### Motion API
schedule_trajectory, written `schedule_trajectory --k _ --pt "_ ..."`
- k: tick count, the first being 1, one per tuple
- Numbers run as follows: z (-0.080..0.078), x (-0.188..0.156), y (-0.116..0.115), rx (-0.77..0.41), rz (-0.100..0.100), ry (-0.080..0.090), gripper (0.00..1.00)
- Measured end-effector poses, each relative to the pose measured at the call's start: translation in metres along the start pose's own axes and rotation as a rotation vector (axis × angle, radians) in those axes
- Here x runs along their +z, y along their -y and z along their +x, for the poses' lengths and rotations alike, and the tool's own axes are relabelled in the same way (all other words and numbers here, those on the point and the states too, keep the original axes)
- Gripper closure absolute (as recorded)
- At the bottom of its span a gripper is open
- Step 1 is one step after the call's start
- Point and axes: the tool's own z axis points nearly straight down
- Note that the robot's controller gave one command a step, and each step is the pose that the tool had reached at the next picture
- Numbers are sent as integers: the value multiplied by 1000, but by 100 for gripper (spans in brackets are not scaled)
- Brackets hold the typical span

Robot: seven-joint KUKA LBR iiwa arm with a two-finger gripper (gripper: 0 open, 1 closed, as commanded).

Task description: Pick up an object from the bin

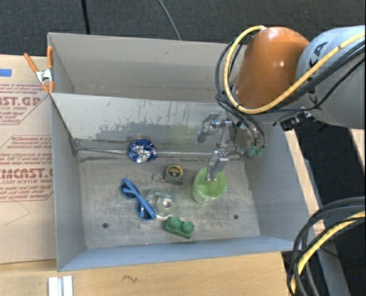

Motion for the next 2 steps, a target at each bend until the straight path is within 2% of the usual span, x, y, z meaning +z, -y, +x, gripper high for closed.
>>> schedule_trajectory --k 1,2 --pt "62 122 -52 25 -1 2 0" --pt "45 132 -87 -15 2 0 0"
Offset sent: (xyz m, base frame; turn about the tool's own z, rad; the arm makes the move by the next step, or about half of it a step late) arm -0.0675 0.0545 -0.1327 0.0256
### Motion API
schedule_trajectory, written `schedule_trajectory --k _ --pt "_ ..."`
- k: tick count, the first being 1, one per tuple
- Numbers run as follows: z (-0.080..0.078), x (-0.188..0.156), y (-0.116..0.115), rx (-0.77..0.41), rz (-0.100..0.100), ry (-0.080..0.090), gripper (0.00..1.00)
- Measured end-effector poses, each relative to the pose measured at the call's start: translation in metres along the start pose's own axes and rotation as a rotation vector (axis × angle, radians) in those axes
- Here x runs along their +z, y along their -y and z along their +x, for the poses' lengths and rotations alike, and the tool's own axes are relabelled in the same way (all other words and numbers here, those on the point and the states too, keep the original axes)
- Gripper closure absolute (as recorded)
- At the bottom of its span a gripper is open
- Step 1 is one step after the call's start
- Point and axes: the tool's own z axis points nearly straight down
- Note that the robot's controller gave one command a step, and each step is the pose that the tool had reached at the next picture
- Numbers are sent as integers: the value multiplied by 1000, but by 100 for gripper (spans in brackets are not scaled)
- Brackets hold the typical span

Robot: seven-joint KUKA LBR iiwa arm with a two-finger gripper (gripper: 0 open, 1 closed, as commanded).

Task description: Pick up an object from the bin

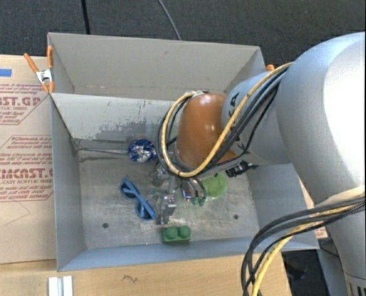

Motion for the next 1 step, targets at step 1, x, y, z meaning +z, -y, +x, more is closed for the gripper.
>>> schedule_trajectory --k 1 --pt "18 -1 -51 -198 -3 7 0"
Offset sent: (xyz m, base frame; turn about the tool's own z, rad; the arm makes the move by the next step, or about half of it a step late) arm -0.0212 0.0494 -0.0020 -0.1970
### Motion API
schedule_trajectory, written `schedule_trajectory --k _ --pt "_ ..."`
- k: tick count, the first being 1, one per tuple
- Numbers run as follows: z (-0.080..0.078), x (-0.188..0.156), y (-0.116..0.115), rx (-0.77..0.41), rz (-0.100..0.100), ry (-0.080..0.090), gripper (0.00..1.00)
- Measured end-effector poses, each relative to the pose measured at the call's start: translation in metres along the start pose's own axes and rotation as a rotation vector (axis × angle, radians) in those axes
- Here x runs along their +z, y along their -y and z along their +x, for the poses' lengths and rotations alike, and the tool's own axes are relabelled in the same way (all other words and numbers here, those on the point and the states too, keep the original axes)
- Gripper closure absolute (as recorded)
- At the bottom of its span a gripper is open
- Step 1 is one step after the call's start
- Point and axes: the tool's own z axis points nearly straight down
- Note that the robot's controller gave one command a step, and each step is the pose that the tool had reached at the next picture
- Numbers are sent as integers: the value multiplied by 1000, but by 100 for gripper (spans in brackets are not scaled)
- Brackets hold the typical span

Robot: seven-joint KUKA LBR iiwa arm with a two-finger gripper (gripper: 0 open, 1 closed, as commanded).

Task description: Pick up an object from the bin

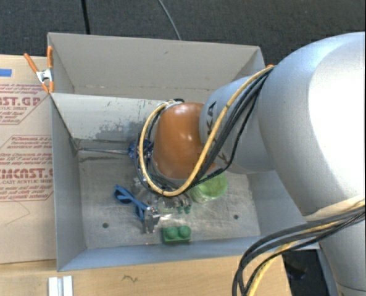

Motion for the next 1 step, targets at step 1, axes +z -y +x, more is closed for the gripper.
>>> schedule_trajectory --k 1 --pt "0 -2 -1 1 -2 -2 100"
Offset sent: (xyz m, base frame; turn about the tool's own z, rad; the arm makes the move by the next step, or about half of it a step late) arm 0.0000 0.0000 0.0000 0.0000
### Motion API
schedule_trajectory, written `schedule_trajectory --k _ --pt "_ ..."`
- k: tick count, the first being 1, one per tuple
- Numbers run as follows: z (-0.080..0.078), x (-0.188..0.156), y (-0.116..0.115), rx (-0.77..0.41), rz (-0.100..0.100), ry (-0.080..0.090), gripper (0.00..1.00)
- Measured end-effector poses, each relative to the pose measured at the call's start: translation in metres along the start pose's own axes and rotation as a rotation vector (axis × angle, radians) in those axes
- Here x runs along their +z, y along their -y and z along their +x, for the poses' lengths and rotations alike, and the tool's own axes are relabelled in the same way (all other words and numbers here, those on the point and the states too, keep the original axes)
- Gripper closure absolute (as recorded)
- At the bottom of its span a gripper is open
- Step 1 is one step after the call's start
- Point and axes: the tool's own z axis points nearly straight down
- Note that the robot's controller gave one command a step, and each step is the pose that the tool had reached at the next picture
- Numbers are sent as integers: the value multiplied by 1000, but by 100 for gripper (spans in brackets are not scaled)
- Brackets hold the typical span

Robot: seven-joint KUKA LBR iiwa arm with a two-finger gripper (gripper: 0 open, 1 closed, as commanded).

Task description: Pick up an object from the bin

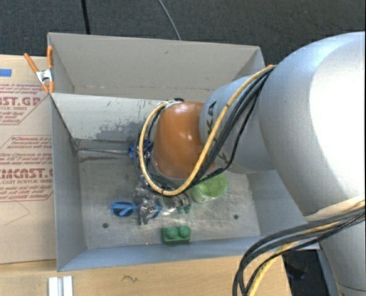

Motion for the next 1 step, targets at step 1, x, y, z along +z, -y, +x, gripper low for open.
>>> schedule_trajectory --k 1 --pt "-29 -200 71 -276 3 4 100"
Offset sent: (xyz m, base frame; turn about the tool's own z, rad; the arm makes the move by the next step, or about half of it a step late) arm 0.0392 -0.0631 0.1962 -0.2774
